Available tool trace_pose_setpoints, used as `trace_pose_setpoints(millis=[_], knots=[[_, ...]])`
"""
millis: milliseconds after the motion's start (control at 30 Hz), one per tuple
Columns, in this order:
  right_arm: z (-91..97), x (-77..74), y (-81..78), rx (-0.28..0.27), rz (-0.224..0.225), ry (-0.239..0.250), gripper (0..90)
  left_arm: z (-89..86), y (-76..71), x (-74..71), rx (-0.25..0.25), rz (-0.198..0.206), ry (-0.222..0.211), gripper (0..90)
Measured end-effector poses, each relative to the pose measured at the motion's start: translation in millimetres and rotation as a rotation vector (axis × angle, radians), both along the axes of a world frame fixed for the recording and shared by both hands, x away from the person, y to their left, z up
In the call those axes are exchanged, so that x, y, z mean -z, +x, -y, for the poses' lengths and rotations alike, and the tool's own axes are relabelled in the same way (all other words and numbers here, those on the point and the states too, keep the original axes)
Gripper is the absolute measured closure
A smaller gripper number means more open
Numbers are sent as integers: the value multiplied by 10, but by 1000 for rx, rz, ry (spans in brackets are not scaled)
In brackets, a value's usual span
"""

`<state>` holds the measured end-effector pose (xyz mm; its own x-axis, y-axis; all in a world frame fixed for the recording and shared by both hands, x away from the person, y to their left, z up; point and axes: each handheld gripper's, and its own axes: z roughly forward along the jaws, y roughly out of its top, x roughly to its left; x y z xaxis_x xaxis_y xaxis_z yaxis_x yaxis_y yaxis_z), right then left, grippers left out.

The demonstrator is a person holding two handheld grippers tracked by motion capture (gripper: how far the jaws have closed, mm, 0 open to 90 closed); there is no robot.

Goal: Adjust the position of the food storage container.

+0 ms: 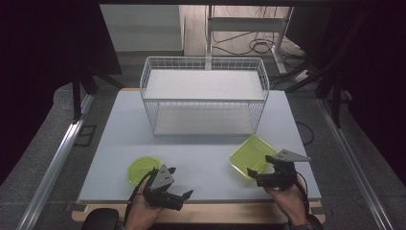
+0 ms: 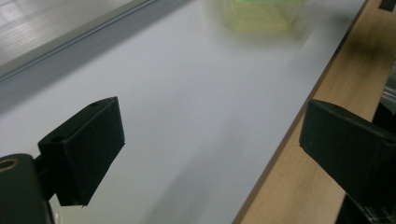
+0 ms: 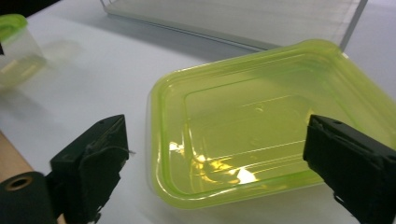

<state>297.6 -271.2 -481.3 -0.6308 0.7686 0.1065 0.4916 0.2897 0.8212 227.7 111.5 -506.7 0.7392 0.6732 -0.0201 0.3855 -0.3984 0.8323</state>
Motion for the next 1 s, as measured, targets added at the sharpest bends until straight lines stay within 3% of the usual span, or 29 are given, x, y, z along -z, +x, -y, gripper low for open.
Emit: trace_pose_setpoints(millis=[167, 400, 567, 667, 733, 900, 1000], knots=[[-23, -14, -35, 2, 38, -15, 100, -26, -7, -39, -2, -34, -21, 73], [-42, 7, -35, -2, 43, -30, 116, -25, -15, -62, -8, -54, 0, 72], [-35, 15, -28, -1, 33, -30, 121, -36, -43, -100, -25, -27, 26, 124], [-34, 19, -26, -1, 30, -32, 121, -74, -61, -133, -26, -21, 42, 214], [-33, 21, -26, 1, 31, -33, 121, -108, -69, -156, -23, -30, 30, 289], [-27, 25, -25, 3, 34, -38, 120, -169, -77, -183, -19, -46, 27, 526], [-32, 31, -26, 1, 41, -50, 121, -252, -83, -217, -47, -57, 28, 681]])
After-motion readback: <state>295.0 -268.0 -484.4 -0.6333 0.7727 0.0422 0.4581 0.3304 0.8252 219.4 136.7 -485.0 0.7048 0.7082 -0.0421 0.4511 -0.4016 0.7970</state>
